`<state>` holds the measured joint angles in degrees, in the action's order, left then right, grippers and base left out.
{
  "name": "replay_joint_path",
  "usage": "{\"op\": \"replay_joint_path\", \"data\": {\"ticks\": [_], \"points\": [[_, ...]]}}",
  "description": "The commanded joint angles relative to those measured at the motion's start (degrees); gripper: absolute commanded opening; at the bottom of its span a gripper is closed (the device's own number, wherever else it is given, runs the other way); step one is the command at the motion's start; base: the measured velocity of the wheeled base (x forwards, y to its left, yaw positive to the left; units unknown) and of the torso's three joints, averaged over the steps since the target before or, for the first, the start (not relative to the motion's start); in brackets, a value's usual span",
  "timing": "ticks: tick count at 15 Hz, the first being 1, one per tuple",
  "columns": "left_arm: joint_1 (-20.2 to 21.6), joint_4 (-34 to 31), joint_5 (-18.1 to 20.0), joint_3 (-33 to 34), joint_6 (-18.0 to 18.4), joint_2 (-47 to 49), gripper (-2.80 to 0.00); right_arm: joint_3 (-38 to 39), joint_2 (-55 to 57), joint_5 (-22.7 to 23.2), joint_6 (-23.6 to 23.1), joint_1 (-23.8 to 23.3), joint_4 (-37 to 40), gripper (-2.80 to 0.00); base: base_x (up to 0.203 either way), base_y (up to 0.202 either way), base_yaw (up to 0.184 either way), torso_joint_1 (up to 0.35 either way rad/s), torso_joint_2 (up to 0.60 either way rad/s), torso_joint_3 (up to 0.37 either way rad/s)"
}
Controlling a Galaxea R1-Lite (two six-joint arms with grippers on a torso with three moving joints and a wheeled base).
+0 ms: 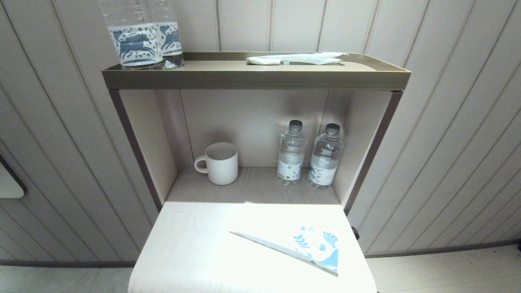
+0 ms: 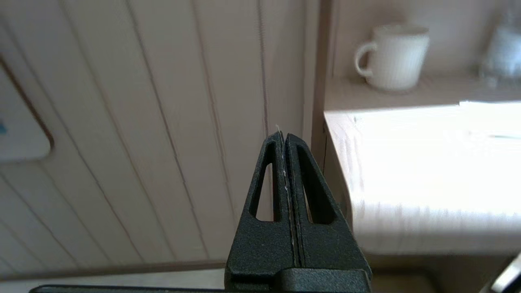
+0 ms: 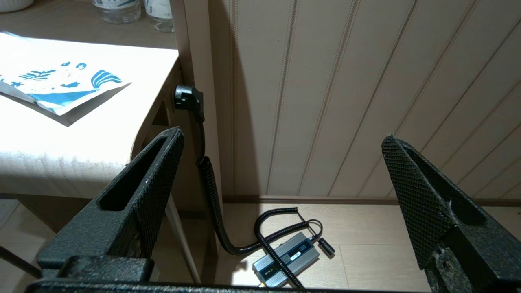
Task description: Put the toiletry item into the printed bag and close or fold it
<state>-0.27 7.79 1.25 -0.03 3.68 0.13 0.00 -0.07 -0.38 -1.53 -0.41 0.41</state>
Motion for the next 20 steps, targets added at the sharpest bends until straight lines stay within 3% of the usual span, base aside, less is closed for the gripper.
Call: {"op": "replay_joint_path", "data": {"ticks": [1,2,20], "points": [[0.0,0.6,-0.6,0.0,-1.7,0.1,-2.80,0.0,0.1,0.0,0.0,0.0,0.1,-2.37,0.000,0.000,0.000,0.000,0.00,0.000],[0.0,0.6,-0.6,0.0,-1.7,0.1,-2.80,0.0,0.1,0.0,0.0,0.0,0.1,-2.80,0.000,0.000,0.000,0.000,0.00,0.000],[0.0,1.2,-0.7,0.0,-3.7,0.0,-2.80,0.0,0.1,-0.4,1.3,0.1,0.1,-2.80,0.000,0.000,0.000,0.000,0.00,0.000]]}}
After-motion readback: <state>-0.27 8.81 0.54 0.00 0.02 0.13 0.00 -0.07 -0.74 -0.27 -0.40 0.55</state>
